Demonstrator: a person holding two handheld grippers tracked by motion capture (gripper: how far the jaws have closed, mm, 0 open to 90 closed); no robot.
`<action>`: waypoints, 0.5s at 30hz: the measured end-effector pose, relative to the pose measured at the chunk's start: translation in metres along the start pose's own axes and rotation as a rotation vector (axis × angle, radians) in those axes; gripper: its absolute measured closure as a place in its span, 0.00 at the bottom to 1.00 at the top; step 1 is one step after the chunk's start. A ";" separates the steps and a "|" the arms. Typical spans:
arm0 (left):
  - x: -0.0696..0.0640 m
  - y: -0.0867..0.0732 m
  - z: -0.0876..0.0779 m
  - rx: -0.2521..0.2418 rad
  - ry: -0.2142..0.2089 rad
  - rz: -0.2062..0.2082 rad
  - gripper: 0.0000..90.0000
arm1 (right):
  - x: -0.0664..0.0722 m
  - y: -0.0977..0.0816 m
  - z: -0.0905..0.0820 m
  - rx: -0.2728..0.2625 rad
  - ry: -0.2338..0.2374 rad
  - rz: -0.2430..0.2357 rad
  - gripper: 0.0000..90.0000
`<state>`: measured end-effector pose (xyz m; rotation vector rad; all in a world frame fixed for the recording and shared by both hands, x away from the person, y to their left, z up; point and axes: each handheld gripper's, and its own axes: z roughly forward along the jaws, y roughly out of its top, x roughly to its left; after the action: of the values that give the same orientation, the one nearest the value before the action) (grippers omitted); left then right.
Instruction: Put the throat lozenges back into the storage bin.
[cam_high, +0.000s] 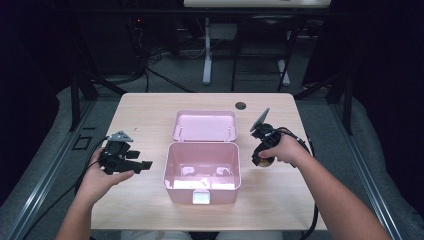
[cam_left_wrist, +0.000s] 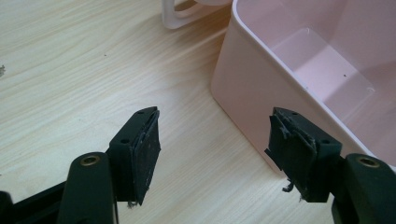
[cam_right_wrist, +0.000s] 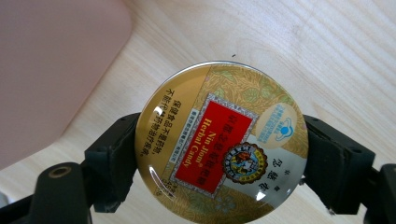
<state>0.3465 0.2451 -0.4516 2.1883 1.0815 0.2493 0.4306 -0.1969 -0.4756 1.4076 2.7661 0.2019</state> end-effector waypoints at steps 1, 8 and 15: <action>0.000 0.000 0.000 -0.001 0.001 0.000 0.38 | 0.001 0.001 -0.002 -0.001 -0.001 -0.008 0.22; 0.000 0.000 0.000 -0.001 -0.001 0.001 0.38 | 0.009 0.003 -0.016 -0.003 0.004 -0.036 0.22; 0.000 0.000 0.000 -0.001 -0.003 0.000 0.38 | 0.014 0.007 -0.031 -0.015 0.009 -0.062 0.22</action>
<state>0.3464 0.2452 -0.4516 2.1878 1.0792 0.2461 0.4258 -0.1847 -0.4439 1.3194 2.8045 0.2269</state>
